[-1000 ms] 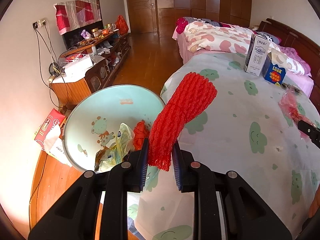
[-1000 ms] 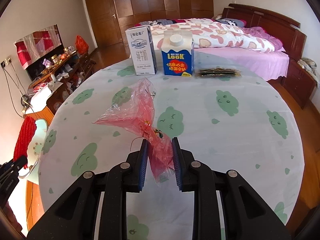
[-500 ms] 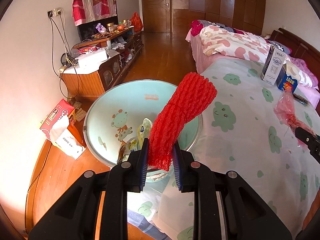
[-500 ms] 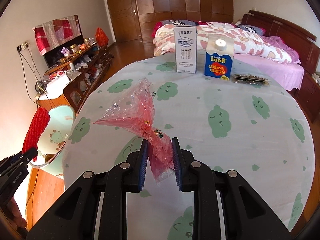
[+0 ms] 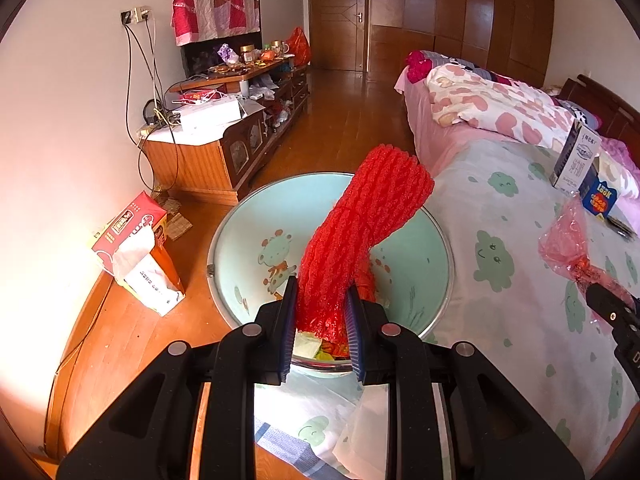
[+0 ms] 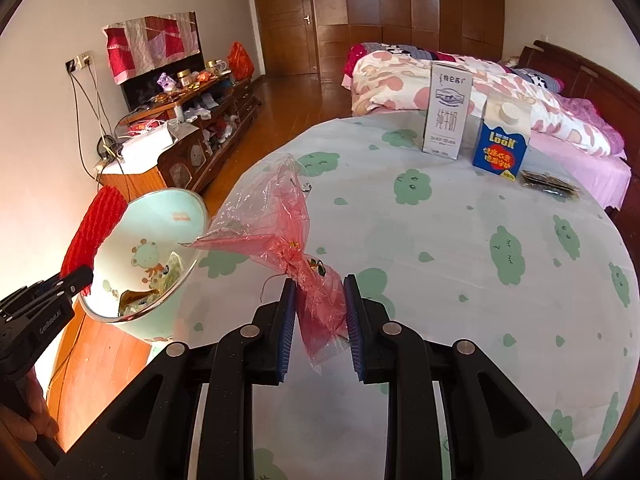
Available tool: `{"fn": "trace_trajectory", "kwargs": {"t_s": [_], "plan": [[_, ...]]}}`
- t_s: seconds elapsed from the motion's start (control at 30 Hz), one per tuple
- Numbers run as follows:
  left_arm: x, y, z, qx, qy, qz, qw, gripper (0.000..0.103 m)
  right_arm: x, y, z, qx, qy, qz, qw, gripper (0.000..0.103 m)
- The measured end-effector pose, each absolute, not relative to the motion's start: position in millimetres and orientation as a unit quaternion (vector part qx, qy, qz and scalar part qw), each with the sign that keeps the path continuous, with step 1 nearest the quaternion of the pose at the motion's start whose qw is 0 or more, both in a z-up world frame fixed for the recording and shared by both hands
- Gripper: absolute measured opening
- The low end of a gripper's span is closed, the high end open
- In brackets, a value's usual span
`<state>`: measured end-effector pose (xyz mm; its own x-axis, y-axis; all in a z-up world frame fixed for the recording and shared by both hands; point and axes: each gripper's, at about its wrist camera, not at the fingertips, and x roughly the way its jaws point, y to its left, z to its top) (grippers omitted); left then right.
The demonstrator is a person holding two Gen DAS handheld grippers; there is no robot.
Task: Collect trash
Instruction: 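Carry the red mesh sleeve and pink bag over the teal bin with both grippers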
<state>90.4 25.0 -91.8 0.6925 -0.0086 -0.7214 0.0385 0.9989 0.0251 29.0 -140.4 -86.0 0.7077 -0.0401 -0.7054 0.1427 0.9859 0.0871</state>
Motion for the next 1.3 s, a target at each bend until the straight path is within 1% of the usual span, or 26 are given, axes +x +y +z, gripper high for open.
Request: {"fn": "trace_trajectory", "kwargs": {"t_s": [0.53,0.87,1.3], "plan": [[103,54,-99,-0.006,0.400,0.016,0.916,0.022,57,-82,-81,0.033,0.379,-0.011,0.925,0.025],[110,57,-102,-0.008,0.402,0.023,0.916,0.022,72,-58,-81,0.019,0.376,0.003,0.926,0.025],[121,63,-116,-0.018,0.422,0.027,0.906,0.023,91,-37,-87,0.009,0.383,0.004,0.924,0.026]]}}
